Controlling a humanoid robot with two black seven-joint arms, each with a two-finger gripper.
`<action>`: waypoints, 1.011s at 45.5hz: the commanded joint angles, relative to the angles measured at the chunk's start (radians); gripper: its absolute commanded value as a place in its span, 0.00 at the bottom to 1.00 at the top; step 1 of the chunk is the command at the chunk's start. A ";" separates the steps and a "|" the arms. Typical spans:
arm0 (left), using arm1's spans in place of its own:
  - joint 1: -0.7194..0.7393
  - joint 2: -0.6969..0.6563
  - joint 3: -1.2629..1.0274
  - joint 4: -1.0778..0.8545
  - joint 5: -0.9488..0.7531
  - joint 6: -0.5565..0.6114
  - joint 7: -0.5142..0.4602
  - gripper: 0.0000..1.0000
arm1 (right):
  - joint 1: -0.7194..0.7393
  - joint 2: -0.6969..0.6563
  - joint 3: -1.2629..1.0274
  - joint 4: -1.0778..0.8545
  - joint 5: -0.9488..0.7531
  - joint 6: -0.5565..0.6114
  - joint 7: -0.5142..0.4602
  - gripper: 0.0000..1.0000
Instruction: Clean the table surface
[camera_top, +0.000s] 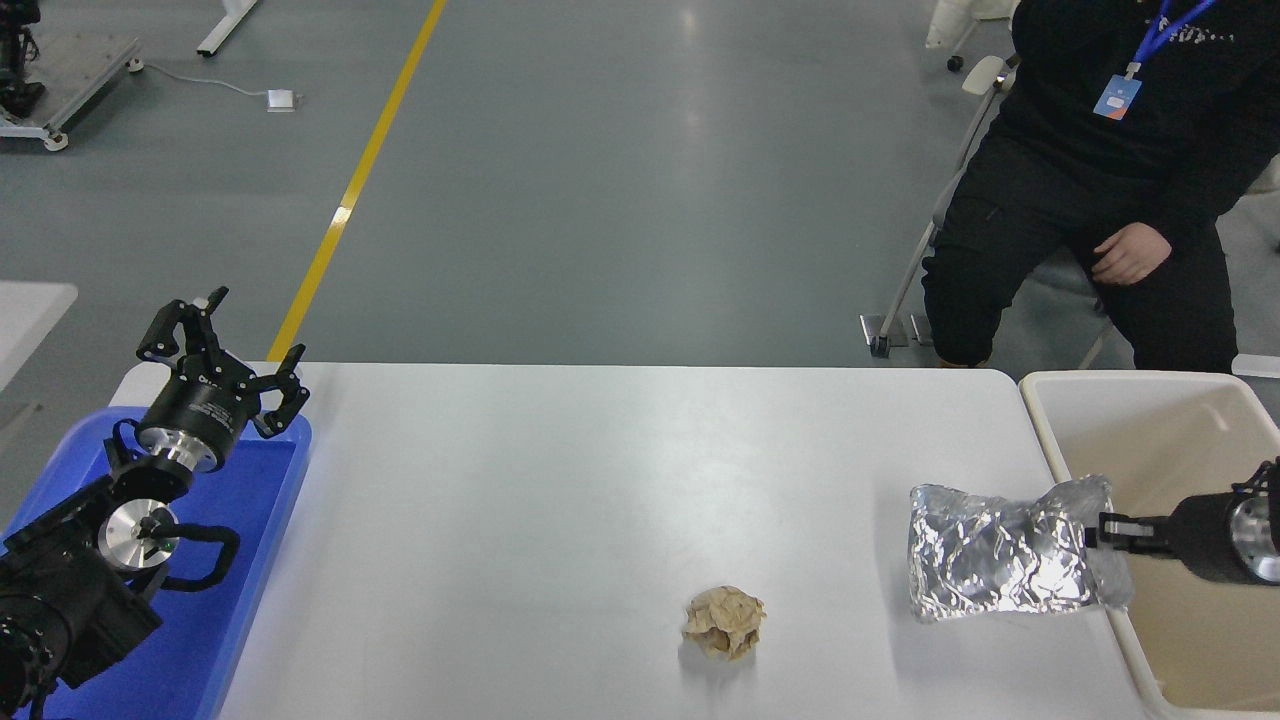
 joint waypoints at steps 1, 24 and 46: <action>0.000 0.000 0.000 0.000 0.000 0.000 0.000 1.00 | 0.165 -0.203 0.003 0.104 0.008 0.183 0.001 0.00; 0.000 0.000 0.000 0.000 0.000 0.000 0.000 1.00 | 0.549 -0.389 0.003 0.096 0.002 0.442 -0.002 0.00; 0.000 0.000 0.000 0.000 0.000 0.000 0.000 1.00 | 0.373 -0.141 -0.024 -0.293 0.014 0.373 -0.008 0.00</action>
